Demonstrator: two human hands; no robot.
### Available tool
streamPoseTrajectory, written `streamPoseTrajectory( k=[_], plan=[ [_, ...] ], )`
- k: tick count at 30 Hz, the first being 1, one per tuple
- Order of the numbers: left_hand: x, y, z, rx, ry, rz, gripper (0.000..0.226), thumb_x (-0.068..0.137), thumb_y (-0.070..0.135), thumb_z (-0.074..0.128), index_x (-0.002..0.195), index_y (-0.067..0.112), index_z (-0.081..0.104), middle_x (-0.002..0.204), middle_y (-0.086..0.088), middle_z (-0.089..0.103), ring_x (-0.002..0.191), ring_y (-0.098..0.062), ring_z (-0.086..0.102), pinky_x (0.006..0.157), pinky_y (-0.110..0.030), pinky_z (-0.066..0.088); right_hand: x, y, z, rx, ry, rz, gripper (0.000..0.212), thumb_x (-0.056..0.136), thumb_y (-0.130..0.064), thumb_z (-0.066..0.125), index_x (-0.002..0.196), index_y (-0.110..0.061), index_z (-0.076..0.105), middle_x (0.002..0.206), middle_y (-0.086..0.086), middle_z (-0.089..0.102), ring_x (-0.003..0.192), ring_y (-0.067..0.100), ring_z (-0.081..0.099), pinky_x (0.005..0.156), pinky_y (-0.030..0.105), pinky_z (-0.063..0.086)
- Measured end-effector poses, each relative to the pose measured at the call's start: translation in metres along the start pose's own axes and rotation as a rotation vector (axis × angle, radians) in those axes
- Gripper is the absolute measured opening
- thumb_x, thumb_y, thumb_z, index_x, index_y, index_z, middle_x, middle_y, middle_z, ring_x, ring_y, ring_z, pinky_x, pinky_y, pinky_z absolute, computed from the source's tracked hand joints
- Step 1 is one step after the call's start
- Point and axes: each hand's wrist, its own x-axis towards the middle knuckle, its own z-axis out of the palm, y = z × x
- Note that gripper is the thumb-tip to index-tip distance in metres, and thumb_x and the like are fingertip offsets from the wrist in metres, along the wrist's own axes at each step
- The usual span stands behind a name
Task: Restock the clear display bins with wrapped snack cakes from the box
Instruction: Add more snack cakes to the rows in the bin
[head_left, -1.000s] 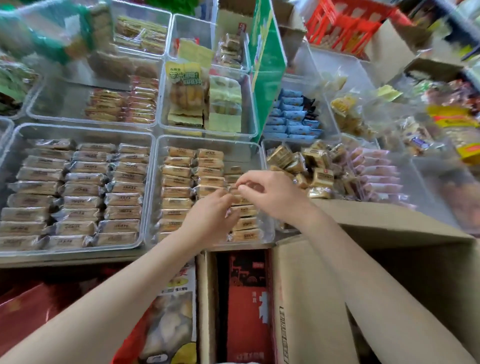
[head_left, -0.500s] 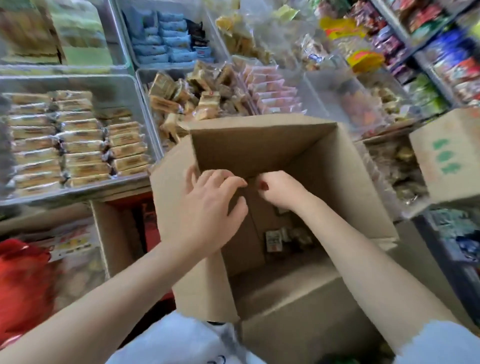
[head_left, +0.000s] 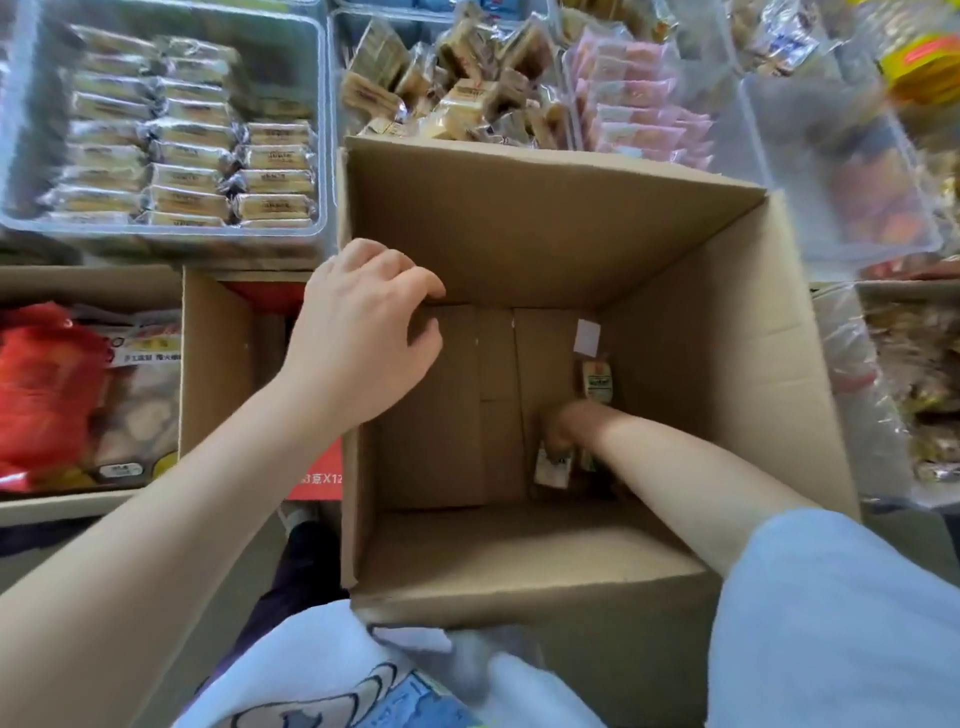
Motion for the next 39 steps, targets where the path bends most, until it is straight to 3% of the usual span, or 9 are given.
streamPoseTrajectory(
  k=[7,10,13,16,20,23,29,37,39],
  plan=[
    [0.003,0.005,-0.004,-0.041,0.021,-0.042,0.031,0.095,0.026,0.063,0.123,0.013,0.068,0.124,-0.009,0.067,0.126,-0.028,0.051,0.100,-0.044,0.048,-0.037,0.001,-0.034,0.283,0.046,-0.214,0.038,0.096,-0.038,0.061,0.127,-0.016,0.060,0.119,0.003,0.061,0.105,0.020,0.060,0.085,0.029,0.049],
    [0.003,0.004,-0.011,-0.065,0.021,-0.050,0.037,0.096,0.029,0.062,0.129,0.012,0.065,0.127,-0.008,0.066,0.128,-0.024,0.051,0.103,-0.039,0.046,-0.082,0.006,-0.073,0.789,0.107,-0.462,0.040,0.092,-0.024,0.068,0.127,-0.013,0.052,0.114,0.010,0.065,0.085,0.016,0.065,0.069,0.025,0.052],
    [0.001,0.006,-0.017,-0.163,0.037,-0.052,0.045,0.096,0.030,0.062,0.139,0.017,0.056,0.137,-0.003,0.060,0.134,-0.018,0.045,0.109,-0.035,0.040,-0.136,0.015,-0.097,1.100,0.150,-0.726,0.049,0.093,-0.011,0.067,0.135,-0.014,0.044,0.120,0.018,0.065,0.092,0.024,0.070,0.074,0.030,0.057],
    [-0.005,0.000,-0.019,-0.344,0.167,-0.113,0.048,0.097,0.028,0.061,0.144,0.023,0.049,0.149,0.001,0.046,0.141,-0.015,0.033,0.115,-0.032,0.030,-0.186,0.015,-0.113,1.207,0.199,-0.969,0.056,0.093,-0.004,0.065,0.142,-0.016,0.041,0.130,0.019,0.061,0.114,0.031,0.066,0.089,0.041,0.057],
    [-0.002,-0.042,-0.020,-0.403,0.461,-0.300,0.045,0.097,0.028,0.056,0.141,0.019,0.053,0.148,-0.002,0.048,0.139,-0.020,0.037,0.118,-0.040,0.031,-0.239,-0.006,-0.143,1.266,0.406,-1.104,0.042,0.098,-0.005,0.055,0.139,-0.012,0.045,0.131,0.020,0.060,0.116,0.031,0.065,0.095,0.048,0.055],
    [0.006,-0.101,-0.008,-0.272,0.298,-0.395,0.057,0.097,0.028,0.059,0.150,0.016,0.043,0.159,-0.004,0.036,0.149,-0.023,0.026,0.124,-0.044,0.021,-0.265,-0.040,-0.177,1.229,0.566,-1.160,0.035,0.099,-0.005,0.054,0.133,-0.012,0.050,0.124,0.014,0.064,0.113,0.028,0.067,0.092,0.043,0.057],
    [0.003,-0.206,0.017,0.091,-0.148,-0.364,0.077,0.100,0.051,0.044,0.162,0.024,0.009,0.170,-0.002,0.000,0.156,-0.023,-0.008,0.125,-0.046,-0.003,-0.257,-0.139,-0.257,0.820,1.091,-0.893,0.029,0.093,-0.023,0.069,0.121,-0.020,0.061,0.110,-0.001,0.068,0.104,0.015,0.065,0.091,0.033,0.055],
    [-0.007,-0.279,0.024,0.140,-0.220,-0.184,0.083,0.097,0.060,0.037,0.160,0.033,-0.008,0.167,0.003,-0.016,0.150,-0.019,-0.027,0.123,-0.048,-0.015,-0.163,-0.214,-0.357,0.681,1.255,-0.360,0.026,0.095,-0.020,0.064,0.121,-0.024,0.062,0.104,-0.005,0.060,0.091,0.013,0.052,0.062,0.018,0.034],
    [-0.009,-0.282,0.029,0.132,-0.215,-0.160,0.087,0.095,0.061,0.037,0.159,0.033,-0.013,0.164,0.002,-0.022,0.149,-0.021,-0.031,0.121,-0.050,-0.018,-0.134,-0.221,-0.372,0.580,1.257,-0.253,0.028,0.096,-0.015,0.059,0.122,-0.027,0.059,0.105,-0.003,0.060,0.094,0.018,0.054,0.066,0.024,0.040]
  ],
)
